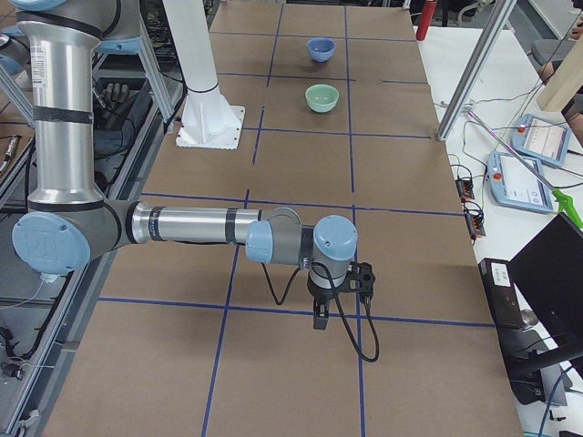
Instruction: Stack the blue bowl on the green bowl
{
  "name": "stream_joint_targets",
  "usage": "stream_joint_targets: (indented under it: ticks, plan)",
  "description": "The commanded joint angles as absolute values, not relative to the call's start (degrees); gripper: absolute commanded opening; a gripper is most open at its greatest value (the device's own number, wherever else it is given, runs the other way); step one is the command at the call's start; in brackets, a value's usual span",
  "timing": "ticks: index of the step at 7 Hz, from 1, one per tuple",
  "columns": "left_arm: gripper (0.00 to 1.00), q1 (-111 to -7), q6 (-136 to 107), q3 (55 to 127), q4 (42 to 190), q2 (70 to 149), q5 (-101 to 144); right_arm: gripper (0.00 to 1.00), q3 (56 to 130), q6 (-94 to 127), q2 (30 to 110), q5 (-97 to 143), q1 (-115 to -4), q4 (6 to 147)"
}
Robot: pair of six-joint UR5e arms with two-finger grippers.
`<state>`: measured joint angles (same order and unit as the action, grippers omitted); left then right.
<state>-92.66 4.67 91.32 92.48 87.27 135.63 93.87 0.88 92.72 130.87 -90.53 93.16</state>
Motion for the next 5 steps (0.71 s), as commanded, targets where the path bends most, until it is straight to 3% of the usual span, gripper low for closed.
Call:
stream_joint_targets:
  ticks: [1, 5]
  plan:
    - [1.0, -92.64, 4.49, 91.49, 93.77, 87.36, 135.53, 1.0, 93.87, 0.88, 92.72, 130.87, -90.53, 93.16]
    - [1.0, -90.37, 4.13, 96.4, 94.39, 87.37, 135.18, 1.0, 93.87, 0.88, 92.72, 130.87, -90.53, 93.16]
